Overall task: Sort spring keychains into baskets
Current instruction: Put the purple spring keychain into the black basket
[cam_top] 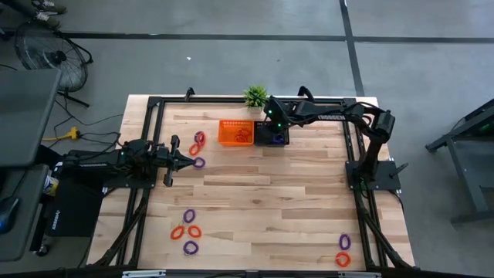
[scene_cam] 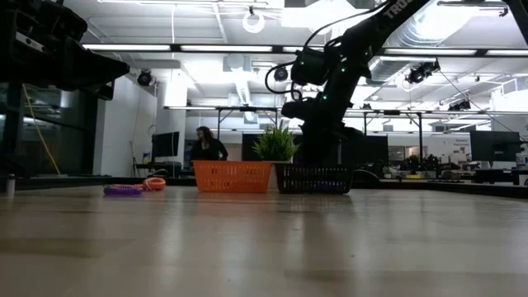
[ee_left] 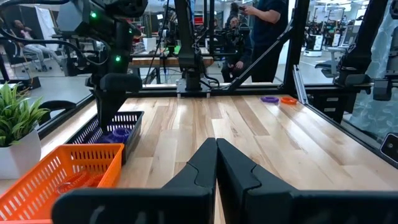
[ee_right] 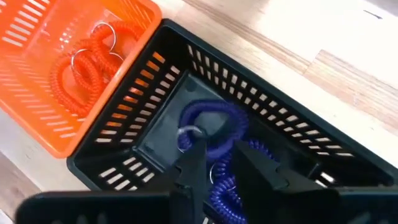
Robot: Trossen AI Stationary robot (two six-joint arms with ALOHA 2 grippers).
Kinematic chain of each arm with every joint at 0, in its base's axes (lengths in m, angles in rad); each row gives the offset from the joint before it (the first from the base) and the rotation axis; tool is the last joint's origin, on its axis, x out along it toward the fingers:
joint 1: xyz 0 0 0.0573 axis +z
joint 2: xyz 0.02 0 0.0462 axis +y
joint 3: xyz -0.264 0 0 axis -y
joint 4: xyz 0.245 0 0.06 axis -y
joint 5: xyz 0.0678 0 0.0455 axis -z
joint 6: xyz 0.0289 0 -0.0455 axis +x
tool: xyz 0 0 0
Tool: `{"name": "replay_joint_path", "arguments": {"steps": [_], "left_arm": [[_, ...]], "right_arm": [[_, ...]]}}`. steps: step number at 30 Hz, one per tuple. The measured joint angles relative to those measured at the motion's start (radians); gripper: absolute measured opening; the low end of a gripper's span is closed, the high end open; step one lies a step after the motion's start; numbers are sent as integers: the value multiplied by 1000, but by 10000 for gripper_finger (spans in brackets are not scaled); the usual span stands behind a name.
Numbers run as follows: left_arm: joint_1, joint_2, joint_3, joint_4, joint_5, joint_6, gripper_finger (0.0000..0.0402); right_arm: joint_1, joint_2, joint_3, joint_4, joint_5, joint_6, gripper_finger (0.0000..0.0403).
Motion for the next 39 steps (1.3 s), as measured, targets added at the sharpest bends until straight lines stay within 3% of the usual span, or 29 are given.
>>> {"name": "replay_joint_path", "arguments": {"steps": [7,13,22,27,34,39], "left_arm": [[0,0,0,0,0,0,1],[0,0,0,0,0,0,1],[0,0,0,0,0,0,1],[0,0,0,0,0,0,1],[0,0,0,0,0,0,1],[0,0,0,0,0,0,1]], "right_arm": [[2,-2,0,-13,-27,-4,122],[24,-48,0,-26,-58,-19,135],[131,-187,1,-257,-58,-82,136],[250,-314,-87,-304,-72,-12,136],[510,-527,-334,-236,-100,278,135],[722,-600,-451,-180,-100,473,135]]}}
